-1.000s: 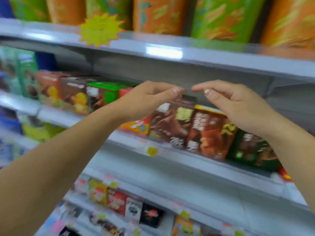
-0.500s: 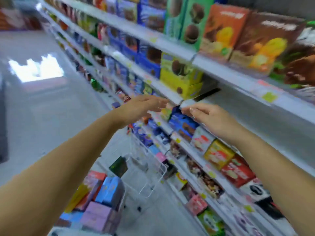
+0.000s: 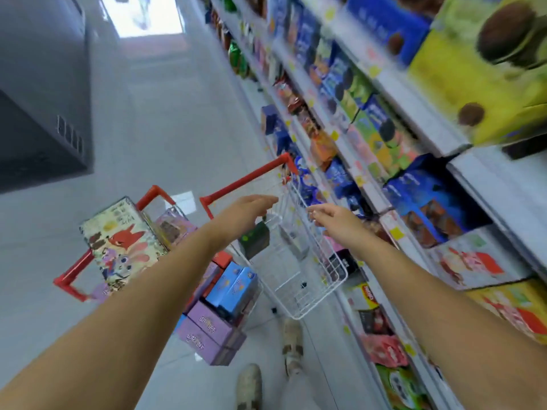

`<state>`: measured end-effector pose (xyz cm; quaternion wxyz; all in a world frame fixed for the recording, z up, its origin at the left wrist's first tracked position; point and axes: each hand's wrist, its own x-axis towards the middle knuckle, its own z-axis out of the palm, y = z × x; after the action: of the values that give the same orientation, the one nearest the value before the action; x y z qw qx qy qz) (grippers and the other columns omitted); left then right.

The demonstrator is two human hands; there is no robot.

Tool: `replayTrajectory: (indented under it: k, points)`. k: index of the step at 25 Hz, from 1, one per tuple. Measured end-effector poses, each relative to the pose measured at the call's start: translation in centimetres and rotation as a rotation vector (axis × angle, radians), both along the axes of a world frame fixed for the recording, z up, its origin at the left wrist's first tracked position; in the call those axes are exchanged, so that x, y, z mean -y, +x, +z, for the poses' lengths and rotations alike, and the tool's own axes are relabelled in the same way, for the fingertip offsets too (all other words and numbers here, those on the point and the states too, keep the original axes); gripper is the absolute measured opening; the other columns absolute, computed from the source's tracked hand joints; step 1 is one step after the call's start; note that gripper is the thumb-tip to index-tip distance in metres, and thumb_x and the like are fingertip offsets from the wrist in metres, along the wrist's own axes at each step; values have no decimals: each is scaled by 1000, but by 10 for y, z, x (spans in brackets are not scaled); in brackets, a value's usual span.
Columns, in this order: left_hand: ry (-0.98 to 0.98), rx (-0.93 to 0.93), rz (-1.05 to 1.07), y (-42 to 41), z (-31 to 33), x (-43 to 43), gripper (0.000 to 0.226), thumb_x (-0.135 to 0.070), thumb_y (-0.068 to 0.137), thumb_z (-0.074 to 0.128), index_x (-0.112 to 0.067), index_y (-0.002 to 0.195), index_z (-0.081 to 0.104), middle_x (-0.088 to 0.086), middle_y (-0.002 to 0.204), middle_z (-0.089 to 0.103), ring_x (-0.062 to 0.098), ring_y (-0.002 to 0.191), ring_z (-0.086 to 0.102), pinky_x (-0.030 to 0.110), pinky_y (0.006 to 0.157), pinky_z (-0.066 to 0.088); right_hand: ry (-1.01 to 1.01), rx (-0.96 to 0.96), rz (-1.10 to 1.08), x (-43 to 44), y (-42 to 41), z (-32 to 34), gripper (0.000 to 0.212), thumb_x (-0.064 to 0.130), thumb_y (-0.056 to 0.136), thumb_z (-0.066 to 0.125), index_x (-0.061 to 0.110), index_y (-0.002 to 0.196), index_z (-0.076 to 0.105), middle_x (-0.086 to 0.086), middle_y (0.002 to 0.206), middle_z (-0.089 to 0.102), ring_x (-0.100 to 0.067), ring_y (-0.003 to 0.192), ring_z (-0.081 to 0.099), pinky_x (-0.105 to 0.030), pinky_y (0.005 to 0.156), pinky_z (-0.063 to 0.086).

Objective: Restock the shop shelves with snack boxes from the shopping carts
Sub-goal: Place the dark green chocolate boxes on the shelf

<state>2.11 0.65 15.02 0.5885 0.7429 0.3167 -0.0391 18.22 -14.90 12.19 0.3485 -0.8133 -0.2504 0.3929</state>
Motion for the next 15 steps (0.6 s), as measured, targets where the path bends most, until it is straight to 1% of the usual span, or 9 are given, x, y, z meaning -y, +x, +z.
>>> replayTrajectory:
  k: [1, 3, 6, 7, 9, 10, 11, 13, 15]
  points:
    - [-12, -40, 25, 5, -22, -4, 40, -34, 106, 31, -24, 139, 52, 0, 142, 52, 17, 125, 52, 38, 109, 41, -38, -28, 4, -10, 8, -26, 27, 24, 102, 46, 25, 126, 58, -1, 134, 56, -19, 123, 53, -37, 101, 44]
    - [-46, -111, 89, 17, -66, -13, 38, -38, 106, 33, -28, 135, 54, 2, 139, 54, 18, 120, 54, 41, 109, 42, -113, -75, -4, -27, 26, -78, 34, 22, 103, 43, 20, 135, 52, -2, 138, 52, -21, 123, 52, -33, 93, 44]
    - [-168, -171, 270, 38, -130, -24, 23, -31, 105, 37, -34, 118, 56, 4, 130, 59, 15, 108, 57, 37, 104, 46, -235, -98, -1, -42, 54, -157, 38, 19, 102, 42, 17, 140, 47, -8, 142, 50, -22, 122, 51, -28, 84, 40]
    - [-211, -188, 333, 44, -149, -26, 21, -30, 105, 38, -34, 115, 56, 3, 126, 59, 15, 107, 57, 37, 104, 45, -279, -95, 18, -46, 61, -181, 39, 19, 102, 41, 17, 140, 47, -8, 142, 49, -22, 118, 53, -26, 81, 40]
    - [-253, -227, 419, 55, -185, -31, 20, -28, 103, 39, -36, 108, 56, -1, 116, 59, 20, 113, 57, 43, 107, 44, -345, -96, 79, -56, 73, -227, 40, 18, 100, 42, 20, 140, 47, -7, 142, 49, -19, 100, 56, -27, 71, 44]
    - [-270, -248, 462, 60, -201, -34, 21, -27, 102, 39, -38, 104, 57, -2, 112, 59, 23, 115, 56, 46, 108, 43, -358, -102, 122, -64, 75, -247, 41, 18, 100, 45, 21, 140, 47, -7, 143, 48, -18, 95, 54, -27, 72, 46]
    - [-289, -266, 511, 63, -216, -36, 24, -25, 101, 39, -41, 99, 57, -3, 108, 59, 25, 114, 56, 49, 108, 43, -363, -100, 182, -72, 76, -264, 43, 19, 99, 47, 22, 141, 46, -8, 145, 46, -19, 98, 53, -29, 78, 47]
    - [-320, -303, 607, 66, -242, -41, 29, -22, 100, 38, -41, 92, 57, -7, 100, 57, 23, 109, 55, 52, 107, 43, -369, -41, 355, -93, 73, -295, 48, 19, 99, 49, 22, 145, 40, -8, 151, 37, -24, 118, 49, -34, 95, 44]
    - [-355, -329, 697, 69, -263, -47, 29, -19, 99, 37, -38, 88, 55, -10, 95, 55, 22, 107, 53, 51, 107, 43, -355, 72, 545, -119, 68, -320, 56, 16, 98, 50, 19, 150, 31, -5, 157, 25, -26, 136, 35, -34, 109, 32]
